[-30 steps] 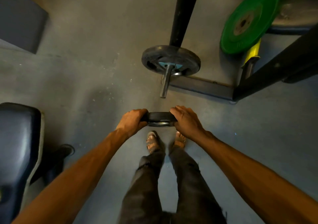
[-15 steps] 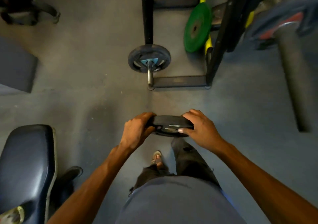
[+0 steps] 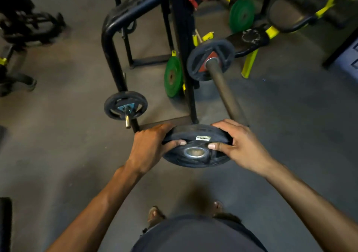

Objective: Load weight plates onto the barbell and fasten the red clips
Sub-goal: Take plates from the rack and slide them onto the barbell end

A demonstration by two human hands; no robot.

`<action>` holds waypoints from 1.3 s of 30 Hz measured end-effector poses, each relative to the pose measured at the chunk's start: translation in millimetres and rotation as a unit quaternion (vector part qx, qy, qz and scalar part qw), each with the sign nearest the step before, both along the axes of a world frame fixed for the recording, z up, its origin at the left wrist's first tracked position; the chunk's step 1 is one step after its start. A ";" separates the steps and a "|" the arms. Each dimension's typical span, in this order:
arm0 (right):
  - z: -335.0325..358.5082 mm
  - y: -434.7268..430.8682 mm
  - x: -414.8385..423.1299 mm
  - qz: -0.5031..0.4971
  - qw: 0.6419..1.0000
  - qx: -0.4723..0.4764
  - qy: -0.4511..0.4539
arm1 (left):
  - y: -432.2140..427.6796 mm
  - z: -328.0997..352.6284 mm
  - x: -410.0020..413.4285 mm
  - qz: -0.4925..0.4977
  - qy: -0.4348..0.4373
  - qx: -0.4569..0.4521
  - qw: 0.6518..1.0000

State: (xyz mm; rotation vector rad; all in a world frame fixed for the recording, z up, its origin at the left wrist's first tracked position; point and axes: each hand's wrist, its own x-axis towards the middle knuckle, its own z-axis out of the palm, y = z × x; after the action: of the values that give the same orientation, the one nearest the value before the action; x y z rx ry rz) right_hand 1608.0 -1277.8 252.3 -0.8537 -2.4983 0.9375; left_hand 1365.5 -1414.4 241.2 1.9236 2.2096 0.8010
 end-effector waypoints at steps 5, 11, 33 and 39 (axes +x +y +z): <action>12.1 55.1 71.8 0.000 1.000 0.025 -0.014 | 55.9 8.9 70.0 -0.019 -0.006 -0.011 1.000; 11.1 117.7 113.1 0.011 0.999 0.036 -0.018 | 110.2 2.0 121.2 0.010 -0.013 -0.042 0.999; -23.8 191.0 52.2 -0.035 0.987 0.157 -0.022 | 180.7 -16.3 105.1 0.141 -0.006 -0.065 0.988; -39.8 159.2 64.8 -0.273 0.894 -0.322 0.149 | 148.1 -31.5 151.3 0.170 -0.024 0.063 0.983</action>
State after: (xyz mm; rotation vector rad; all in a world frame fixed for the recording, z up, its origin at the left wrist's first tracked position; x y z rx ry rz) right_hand 1672.8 -1118.6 212.5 -1.3802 -1.5393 1.5488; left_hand 1516.9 -1266.3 209.7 1.5717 2.5527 1.0422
